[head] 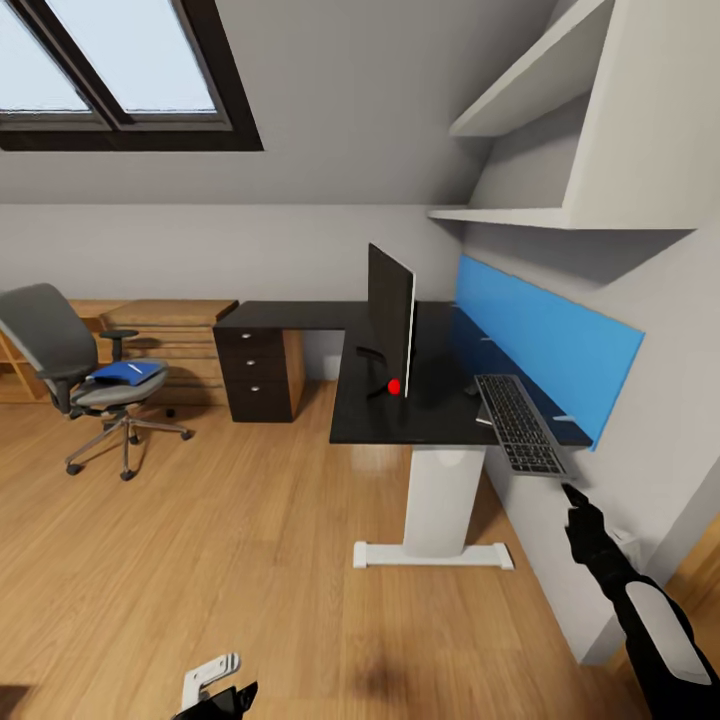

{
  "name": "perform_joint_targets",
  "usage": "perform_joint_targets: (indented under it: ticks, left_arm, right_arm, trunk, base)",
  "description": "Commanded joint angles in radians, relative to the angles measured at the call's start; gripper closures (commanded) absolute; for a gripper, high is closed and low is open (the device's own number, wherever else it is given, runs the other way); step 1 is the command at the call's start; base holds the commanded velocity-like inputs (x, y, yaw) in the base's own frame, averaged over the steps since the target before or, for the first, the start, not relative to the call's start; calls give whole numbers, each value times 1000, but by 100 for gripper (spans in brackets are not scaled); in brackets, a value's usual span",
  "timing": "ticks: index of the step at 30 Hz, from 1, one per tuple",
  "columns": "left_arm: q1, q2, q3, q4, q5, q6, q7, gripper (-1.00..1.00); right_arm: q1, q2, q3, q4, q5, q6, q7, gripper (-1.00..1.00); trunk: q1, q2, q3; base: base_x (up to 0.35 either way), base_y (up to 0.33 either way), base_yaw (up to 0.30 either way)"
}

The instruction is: In the bedroom, organize the workspace by keeping the computer under the desk, ensuring the monitor is on the desk, placing the keyboard on the desk next to the monitor, placing the mouse on the desk next to the keyboard, moving the folder from the swivel chair onto the desk next to the mouse, stacking the notebook on top of the folder with the pen on top of the notebook, and positioning the swivel chair next to the desk.

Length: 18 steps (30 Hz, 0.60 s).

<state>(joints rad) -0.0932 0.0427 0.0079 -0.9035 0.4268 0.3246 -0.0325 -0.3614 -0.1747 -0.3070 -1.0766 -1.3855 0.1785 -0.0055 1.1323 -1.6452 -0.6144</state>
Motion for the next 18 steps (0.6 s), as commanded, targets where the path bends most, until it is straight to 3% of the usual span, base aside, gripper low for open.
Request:
perform_joint_targets:
  ticks: [1, 9, 13, 18]
  left_arm:
    - [0, 0, 1, 0, 7, 6, -2, -100]
    - [0, 2, 1, 6, 7, 5, -3, -100]
    - [0, 1, 1, 6, 7, 5, -3, -100]
    - [0, 2, 1, 6, 7, 5, -3, -100]
  right_arm:
    - [-1, 0, -2, -1, -7, 7, 0, -100]
    - [-1, 1, -7, 4, -19, 18, 1, -100]
    - [-1, 0, -25, 7, -101, 47, 0, -100]
    - [-1, -2, -41, 39, -248, 129, -1, -100]
  trunk:
    - [4, -8, -4]
    - [35, -64, -29]
    - [50, -92, -42]
    - [69, -127, -57]
  base:
    - [0, 0, 0]
    - [0, 0, 0]
    - [0, 0, 0]
    - [0, 0, 0]
